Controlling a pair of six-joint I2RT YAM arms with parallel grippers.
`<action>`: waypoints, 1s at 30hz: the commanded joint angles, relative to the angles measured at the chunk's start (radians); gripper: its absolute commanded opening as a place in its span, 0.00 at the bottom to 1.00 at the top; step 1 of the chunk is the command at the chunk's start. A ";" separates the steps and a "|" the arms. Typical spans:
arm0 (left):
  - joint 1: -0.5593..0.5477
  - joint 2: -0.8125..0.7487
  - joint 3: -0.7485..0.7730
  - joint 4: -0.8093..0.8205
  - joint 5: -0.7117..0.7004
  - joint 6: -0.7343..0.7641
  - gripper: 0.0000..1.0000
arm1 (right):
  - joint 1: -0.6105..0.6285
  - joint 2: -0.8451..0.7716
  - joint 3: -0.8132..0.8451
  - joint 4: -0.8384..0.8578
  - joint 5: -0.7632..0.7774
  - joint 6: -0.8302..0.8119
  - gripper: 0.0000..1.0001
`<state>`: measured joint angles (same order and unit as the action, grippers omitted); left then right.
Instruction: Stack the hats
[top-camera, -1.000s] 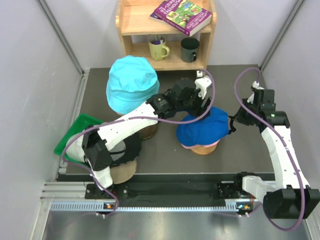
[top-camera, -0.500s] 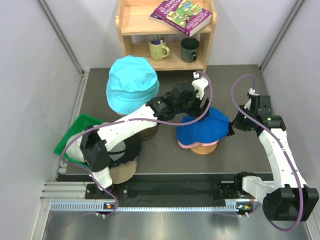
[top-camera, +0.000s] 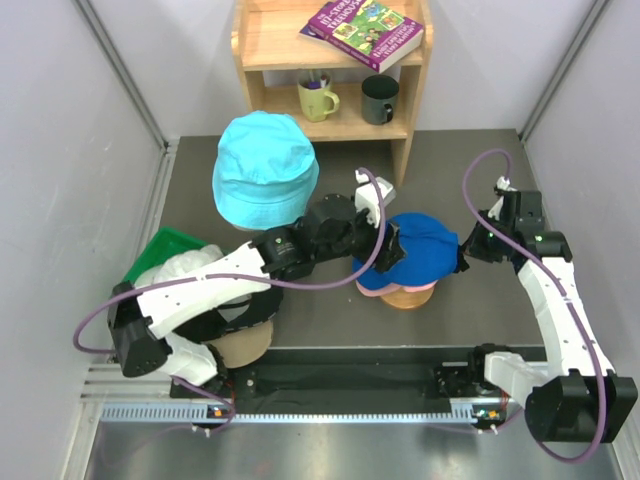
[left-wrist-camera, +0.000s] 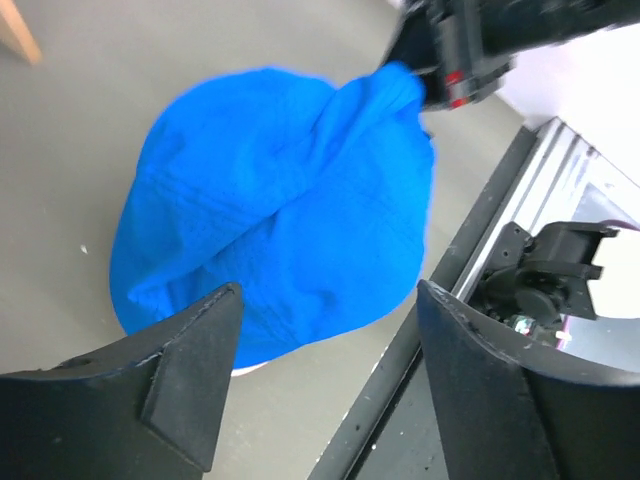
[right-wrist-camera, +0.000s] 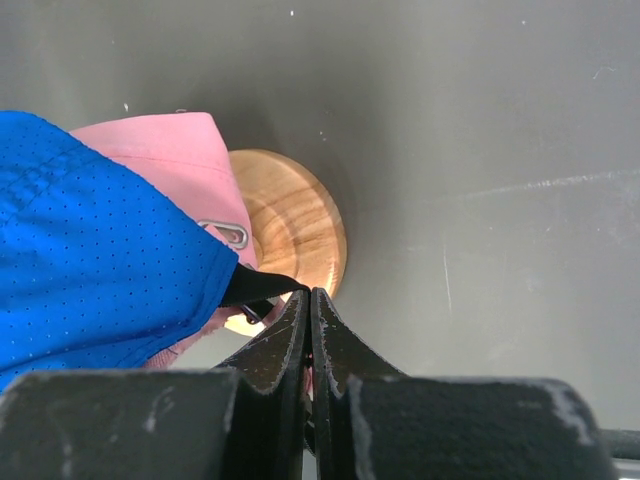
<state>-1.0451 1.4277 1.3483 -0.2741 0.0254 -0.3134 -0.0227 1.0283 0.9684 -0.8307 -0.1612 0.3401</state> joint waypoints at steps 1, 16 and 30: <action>0.008 0.026 -0.037 0.073 -0.016 -0.067 0.73 | -0.014 -0.031 0.010 -0.005 -0.021 -0.018 0.00; 0.036 0.080 -0.077 0.154 -0.056 -0.122 0.53 | -0.014 -0.080 0.009 -0.035 -0.035 -0.023 0.00; 0.037 0.057 -0.144 0.253 0.021 -0.122 0.15 | -0.014 -0.093 0.009 -0.044 -0.032 -0.015 0.00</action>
<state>-1.0073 1.5017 1.2259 -0.0952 -0.0002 -0.4286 -0.0231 0.9546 0.9684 -0.8688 -0.1860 0.3328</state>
